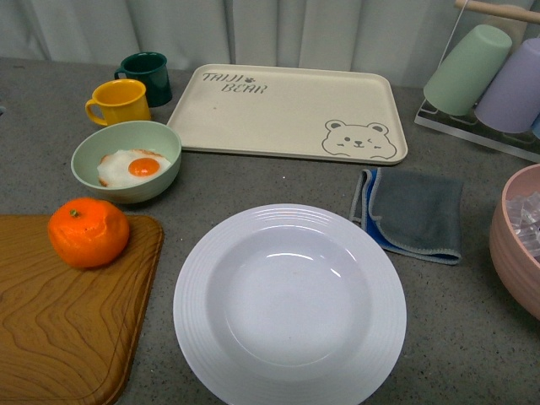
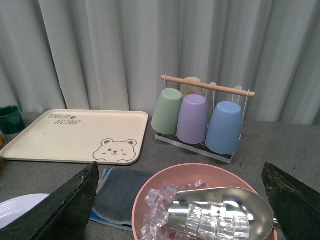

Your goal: Place orange and plate with both arms

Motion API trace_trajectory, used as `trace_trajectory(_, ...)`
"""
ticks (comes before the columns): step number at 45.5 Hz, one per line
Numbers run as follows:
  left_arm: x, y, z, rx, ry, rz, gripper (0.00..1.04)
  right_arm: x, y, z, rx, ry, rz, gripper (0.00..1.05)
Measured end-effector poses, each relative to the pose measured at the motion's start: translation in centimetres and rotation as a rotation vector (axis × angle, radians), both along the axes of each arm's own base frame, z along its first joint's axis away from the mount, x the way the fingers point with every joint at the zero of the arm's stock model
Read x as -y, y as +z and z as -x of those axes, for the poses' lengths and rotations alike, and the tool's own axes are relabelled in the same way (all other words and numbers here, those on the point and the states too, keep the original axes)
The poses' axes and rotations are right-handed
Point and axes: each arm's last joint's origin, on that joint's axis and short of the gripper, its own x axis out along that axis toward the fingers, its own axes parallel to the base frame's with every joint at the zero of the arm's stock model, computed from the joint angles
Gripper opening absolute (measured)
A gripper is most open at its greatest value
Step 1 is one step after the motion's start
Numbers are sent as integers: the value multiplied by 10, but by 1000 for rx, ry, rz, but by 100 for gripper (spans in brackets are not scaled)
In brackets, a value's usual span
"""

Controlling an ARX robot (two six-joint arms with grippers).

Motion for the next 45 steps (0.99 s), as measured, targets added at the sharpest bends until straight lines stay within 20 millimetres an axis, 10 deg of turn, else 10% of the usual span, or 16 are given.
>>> trace_trajectory(45, 0, 0, 0, 0, 0, 0, 98, 0, 0, 0, 0, 0, 0, 95)
